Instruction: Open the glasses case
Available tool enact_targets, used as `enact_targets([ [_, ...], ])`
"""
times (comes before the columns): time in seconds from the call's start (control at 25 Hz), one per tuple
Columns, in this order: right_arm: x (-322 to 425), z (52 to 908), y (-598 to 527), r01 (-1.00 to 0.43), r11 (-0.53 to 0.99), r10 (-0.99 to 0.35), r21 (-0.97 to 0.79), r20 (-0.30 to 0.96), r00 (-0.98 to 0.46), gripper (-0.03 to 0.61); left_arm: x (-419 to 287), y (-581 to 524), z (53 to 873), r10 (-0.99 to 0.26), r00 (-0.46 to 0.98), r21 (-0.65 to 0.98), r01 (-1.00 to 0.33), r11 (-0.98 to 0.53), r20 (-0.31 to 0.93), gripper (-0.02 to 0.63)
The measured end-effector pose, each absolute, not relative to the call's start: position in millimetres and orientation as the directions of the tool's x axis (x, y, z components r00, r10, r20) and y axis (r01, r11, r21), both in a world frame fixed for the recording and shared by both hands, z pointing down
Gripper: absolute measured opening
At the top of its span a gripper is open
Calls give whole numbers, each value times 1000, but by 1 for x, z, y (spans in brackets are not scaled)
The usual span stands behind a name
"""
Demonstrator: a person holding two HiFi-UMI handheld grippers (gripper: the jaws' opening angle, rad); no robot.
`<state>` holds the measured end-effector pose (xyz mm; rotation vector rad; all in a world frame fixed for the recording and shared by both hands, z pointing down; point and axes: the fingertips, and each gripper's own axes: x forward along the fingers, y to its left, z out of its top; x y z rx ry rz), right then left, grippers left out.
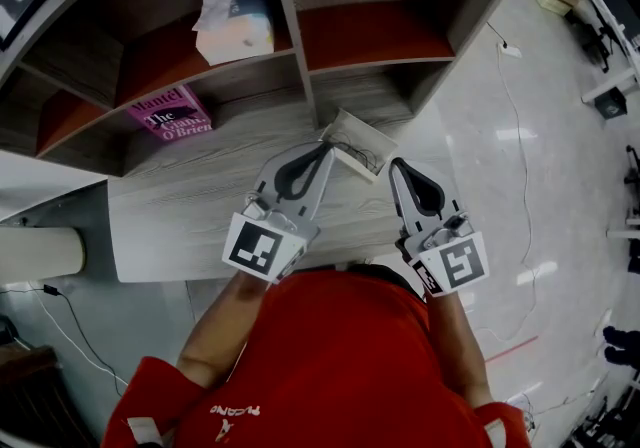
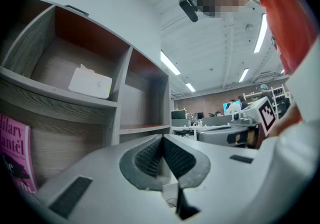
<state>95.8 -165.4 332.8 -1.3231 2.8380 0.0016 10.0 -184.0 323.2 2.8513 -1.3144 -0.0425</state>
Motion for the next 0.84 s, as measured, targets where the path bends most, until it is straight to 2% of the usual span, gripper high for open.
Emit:
enact_targets([
  [0.6,97,336,-163,-768,641,-768,-9,-6,-641,4,11,-182,330,-748,664,20,-748,-664,4,9],
  [0.84,97,337,-165,-769,639,-769,-8,-3,-639,4,12,-187,319,-752,658,-4,-753,-658,-41,9],
])
